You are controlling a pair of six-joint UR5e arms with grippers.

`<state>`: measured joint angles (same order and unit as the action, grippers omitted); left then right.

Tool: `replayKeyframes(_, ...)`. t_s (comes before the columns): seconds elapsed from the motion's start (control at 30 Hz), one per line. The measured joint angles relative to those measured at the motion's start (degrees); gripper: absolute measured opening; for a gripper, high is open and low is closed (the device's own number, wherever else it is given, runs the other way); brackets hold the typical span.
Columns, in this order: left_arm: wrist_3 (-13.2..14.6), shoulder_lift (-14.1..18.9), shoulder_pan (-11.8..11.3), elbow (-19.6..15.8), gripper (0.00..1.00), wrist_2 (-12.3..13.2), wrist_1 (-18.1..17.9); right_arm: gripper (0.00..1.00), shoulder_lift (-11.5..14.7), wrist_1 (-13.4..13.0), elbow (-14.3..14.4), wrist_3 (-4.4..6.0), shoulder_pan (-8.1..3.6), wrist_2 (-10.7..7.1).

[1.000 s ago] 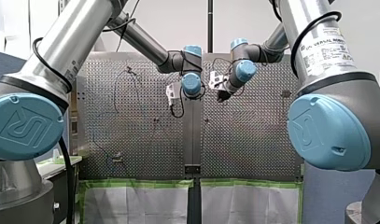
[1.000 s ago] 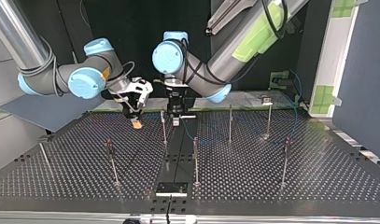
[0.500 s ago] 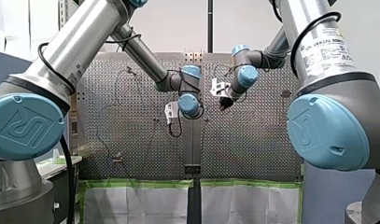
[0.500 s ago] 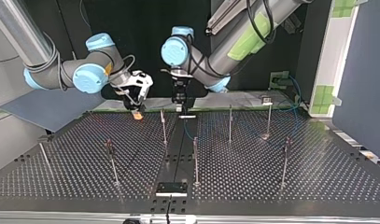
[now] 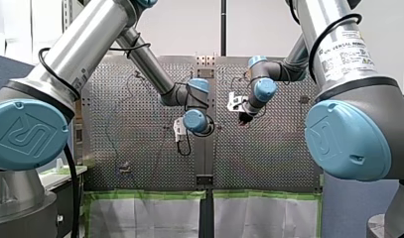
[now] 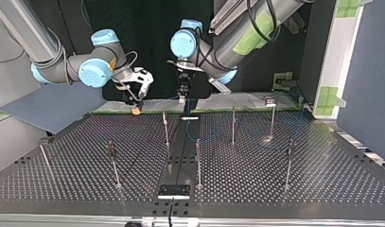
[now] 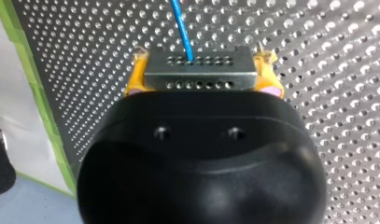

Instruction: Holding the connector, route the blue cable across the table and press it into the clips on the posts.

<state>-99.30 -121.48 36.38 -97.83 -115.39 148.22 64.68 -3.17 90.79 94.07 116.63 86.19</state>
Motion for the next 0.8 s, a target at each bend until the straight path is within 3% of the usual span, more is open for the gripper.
replayKeyframes(0.3, -0.05, -3.15, -0.14, 0.33, 0.00, 1.69, -1.94, 0.00, -1.86, -1.62, 0.22, 0.36, -0.47, 0.28)
replayKeyframes(0.8, -0.70, -3.58, -0.77, 2.08, 0.00, 4.51, -3.67, 0.00, -3.09, -4.63, 0.24, 1.19, -2.87, -1.11)
